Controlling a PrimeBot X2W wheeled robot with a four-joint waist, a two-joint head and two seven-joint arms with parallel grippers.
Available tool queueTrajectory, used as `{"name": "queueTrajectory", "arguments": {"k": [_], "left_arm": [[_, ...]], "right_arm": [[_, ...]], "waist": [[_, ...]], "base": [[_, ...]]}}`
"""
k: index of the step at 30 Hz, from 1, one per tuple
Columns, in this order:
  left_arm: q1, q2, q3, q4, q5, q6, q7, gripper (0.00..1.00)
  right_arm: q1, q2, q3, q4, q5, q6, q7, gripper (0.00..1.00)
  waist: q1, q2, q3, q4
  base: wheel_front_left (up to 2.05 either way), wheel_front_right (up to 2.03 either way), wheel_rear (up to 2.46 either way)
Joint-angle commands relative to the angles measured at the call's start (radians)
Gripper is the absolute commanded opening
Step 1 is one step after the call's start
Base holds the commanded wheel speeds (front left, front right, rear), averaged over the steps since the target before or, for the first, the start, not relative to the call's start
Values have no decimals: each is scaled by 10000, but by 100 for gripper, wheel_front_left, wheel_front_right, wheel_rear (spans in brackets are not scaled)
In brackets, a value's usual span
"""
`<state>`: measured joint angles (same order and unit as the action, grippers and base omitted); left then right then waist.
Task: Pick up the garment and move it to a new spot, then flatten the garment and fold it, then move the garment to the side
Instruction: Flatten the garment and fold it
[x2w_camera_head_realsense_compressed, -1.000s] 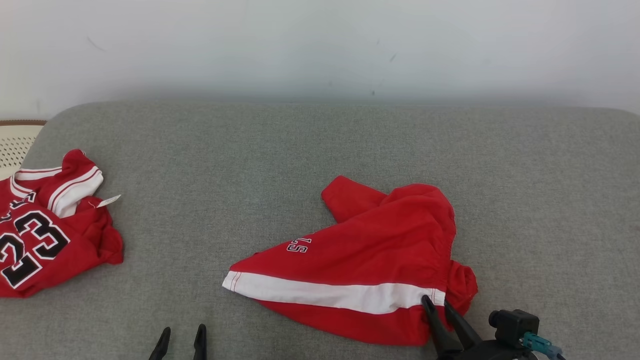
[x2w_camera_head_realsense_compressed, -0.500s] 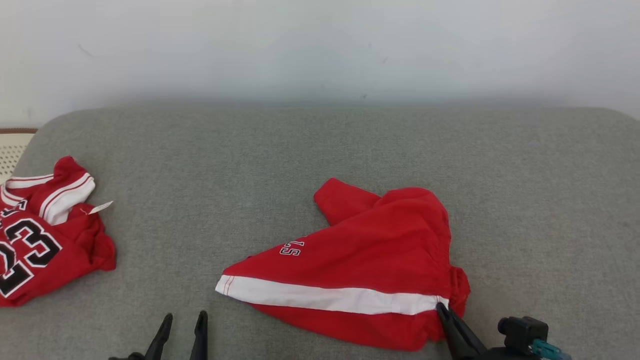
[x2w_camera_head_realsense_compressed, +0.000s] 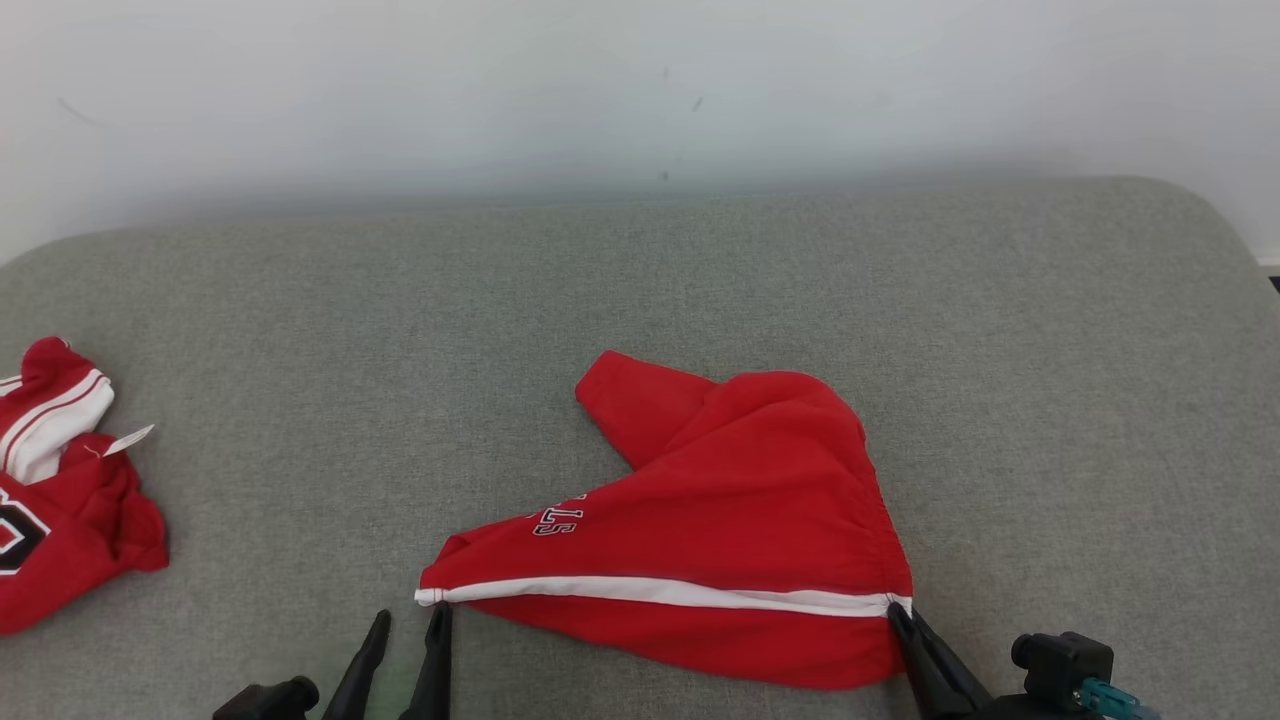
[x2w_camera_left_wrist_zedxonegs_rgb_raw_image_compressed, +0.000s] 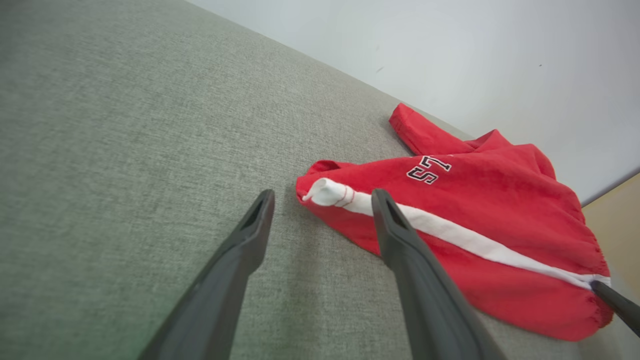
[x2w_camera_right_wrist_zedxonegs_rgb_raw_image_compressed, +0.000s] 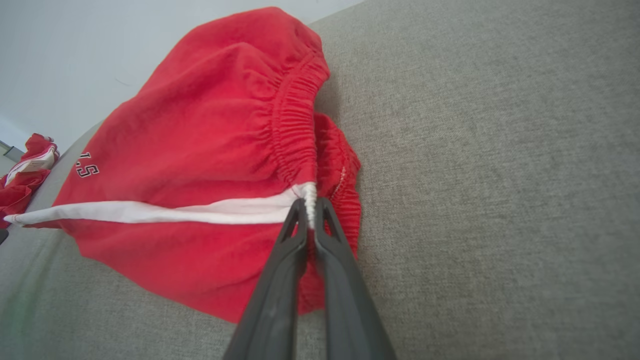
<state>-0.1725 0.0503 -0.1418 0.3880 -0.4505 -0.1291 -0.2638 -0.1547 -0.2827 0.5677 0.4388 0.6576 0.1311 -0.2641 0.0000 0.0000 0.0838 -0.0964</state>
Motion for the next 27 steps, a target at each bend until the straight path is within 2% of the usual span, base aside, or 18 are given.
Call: {"name": "queueTrajectory", "arguments": {"k": [1,8,27], "left_arm": [[-142,12,-112,65,-255,-3,-11,100],[-350,226,-696,134,-928,-8,-11,100],[-521,328,-623,529,-1338,-11,-11,100]], "right_arm": [[-83,-43,29,-10,-64,-7,-2,0],[-170,104,118,-32,-144,-7,-2,0],[-233,149,222,-107,-192,-7,-2,0]], "waist": [[0,0,55,-54],[0,0,125,-113],[0,0,152,-200]], "base": [[0,0,0],[0,0,0],[0,0,0]]}}
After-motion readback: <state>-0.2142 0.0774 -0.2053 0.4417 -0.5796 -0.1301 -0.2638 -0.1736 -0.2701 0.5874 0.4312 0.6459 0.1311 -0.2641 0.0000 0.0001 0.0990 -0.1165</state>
